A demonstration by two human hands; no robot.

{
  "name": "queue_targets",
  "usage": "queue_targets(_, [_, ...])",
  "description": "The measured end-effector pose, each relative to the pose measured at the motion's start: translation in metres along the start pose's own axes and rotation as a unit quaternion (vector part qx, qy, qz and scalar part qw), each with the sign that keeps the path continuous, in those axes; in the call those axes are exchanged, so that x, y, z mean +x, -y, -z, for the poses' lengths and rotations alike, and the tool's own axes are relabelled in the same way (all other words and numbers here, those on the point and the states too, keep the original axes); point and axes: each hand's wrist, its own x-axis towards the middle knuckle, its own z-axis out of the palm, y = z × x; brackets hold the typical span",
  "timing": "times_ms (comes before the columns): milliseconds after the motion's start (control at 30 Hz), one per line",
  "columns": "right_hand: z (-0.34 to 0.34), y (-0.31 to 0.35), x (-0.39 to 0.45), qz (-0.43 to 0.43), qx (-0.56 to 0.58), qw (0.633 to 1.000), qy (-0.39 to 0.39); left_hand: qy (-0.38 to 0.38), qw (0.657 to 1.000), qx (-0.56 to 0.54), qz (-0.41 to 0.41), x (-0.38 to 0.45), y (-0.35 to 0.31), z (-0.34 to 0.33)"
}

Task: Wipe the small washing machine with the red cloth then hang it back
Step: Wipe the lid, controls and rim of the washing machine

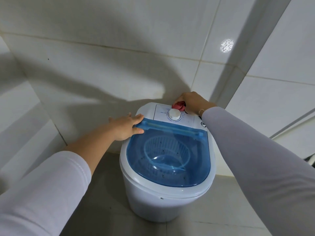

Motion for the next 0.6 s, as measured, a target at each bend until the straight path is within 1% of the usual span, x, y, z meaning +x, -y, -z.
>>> queue_targets(200, [-0.003,0.001,-0.018,-0.058,-0.050,0.997,-0.016,-0.004,1.000,-0.009,0.000,0.001,0.003,-0.003])
queue_targets(400, [-0.013,0.006,-0.033,-0.101,-0.058,0.992,-0.037,-0.009,1.000,-0.003,-0.002,0.005,0.006,-0.007])
queue_targets(500, [-0.015,0.013,-0.042,-0.118,-0.052,0.991,-0.025,-0.010,1.000,-0.004,-0.002,0.005,0.008,-0.007])
queue_targets(600, [-0.014,0.024,-0.049,-0.114,-0.050,0.992,-0.010,-0.011,1.000,-0.010,-0.006,0.006,0.010,-0.008])
